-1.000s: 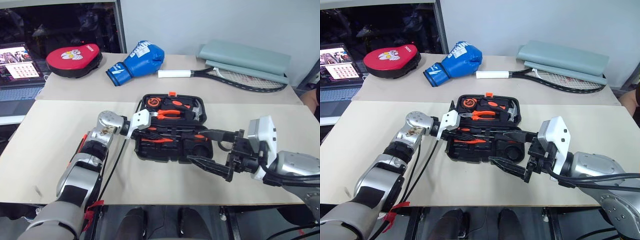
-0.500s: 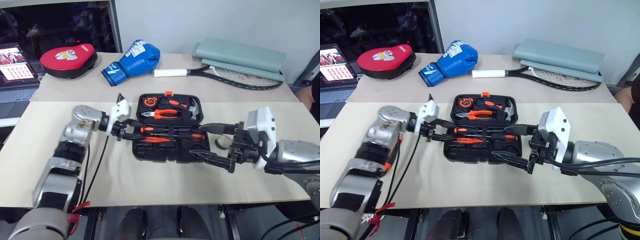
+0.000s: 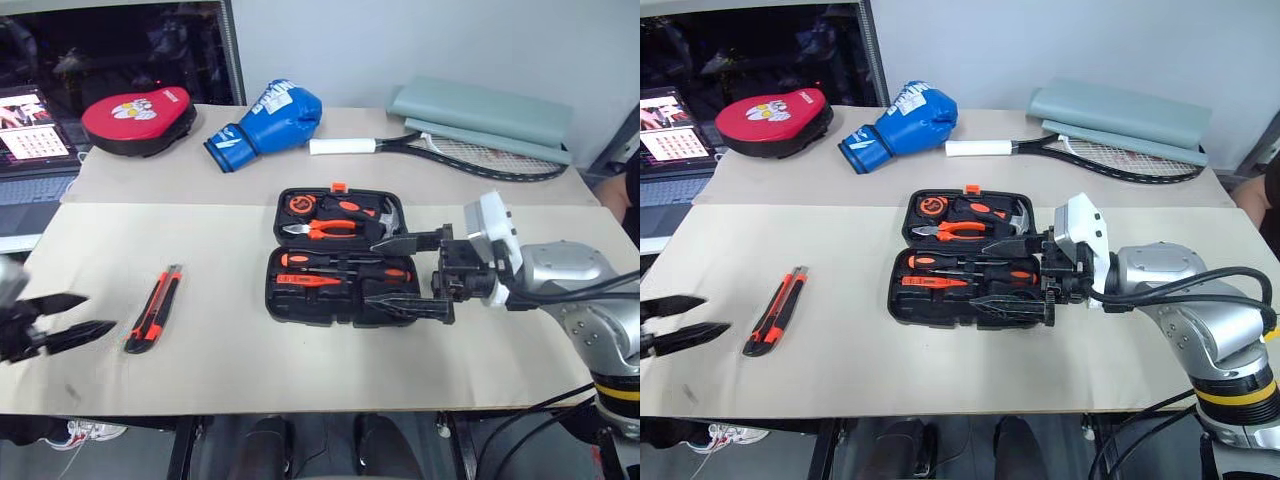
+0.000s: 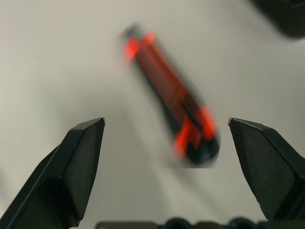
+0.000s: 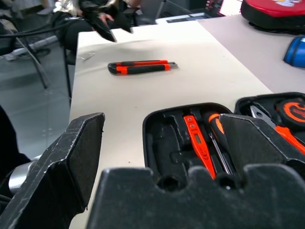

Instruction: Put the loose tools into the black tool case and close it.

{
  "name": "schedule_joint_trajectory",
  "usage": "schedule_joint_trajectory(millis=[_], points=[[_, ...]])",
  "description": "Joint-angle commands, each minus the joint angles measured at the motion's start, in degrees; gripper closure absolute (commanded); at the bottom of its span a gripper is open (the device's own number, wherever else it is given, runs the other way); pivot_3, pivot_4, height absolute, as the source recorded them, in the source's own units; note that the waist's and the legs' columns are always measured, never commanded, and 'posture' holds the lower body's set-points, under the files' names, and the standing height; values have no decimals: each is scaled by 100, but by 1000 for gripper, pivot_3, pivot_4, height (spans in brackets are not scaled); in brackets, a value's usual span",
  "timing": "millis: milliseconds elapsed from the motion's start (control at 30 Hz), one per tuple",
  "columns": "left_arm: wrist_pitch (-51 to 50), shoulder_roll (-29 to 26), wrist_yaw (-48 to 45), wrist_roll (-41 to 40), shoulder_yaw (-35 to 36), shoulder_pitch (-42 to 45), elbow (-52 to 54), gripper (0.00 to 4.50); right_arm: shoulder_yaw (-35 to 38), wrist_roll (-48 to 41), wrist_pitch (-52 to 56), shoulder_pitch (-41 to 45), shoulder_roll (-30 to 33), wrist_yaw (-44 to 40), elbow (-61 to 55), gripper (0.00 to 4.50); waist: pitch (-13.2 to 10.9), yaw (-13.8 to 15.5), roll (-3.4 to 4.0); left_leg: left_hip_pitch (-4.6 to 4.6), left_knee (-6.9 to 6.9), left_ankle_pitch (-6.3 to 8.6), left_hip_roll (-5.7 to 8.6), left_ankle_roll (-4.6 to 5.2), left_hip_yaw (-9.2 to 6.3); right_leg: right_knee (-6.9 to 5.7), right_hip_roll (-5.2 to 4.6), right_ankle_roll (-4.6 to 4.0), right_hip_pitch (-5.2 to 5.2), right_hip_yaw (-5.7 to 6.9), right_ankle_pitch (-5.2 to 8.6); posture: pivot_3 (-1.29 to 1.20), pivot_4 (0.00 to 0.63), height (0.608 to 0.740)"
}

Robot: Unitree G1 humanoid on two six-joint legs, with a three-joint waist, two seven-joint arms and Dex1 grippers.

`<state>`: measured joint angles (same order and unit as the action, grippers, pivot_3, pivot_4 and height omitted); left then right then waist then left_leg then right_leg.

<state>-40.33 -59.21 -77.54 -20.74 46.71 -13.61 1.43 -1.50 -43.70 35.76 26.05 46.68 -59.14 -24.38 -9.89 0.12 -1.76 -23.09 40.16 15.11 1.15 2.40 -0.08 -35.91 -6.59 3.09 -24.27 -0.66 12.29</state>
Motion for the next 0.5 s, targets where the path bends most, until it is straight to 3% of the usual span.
schedule_joint_trajectory(millis=[33,200,333,500], points=[[-488,-196,140,-302,31,-121,808,40,-8,131,-201,164,-64,-201,15,0,0,53,0,2,-1,0,0,0,0,1,-4,0,2,0,0,0,150,737],[-1703,-726,749,-486,-787,276,1434,40,-66,236,-176,282,-187,-280,21,0,1,46,-2,5,-24,-7,-1,-14,1,1,-4,-13,-2,-4,-7,0,150,737],[-3185,-1067,1890,-406,-2335,1741,1288,40,-83,249,-126,171,-313,-135,-172,0,1,39,0,4,-43,-15,-1,-27,0,-13,15,-26,-3,-4,-4,0,150,737],[-3987,-1075,2336,-494,-3564,2962,895,40,-61,247,-67,-32,-423,94,-408,0,1,-55,-1,-3,-43,-15,0,-31,8,-23,32,-26,-12,-8,-3,0,150,737]])
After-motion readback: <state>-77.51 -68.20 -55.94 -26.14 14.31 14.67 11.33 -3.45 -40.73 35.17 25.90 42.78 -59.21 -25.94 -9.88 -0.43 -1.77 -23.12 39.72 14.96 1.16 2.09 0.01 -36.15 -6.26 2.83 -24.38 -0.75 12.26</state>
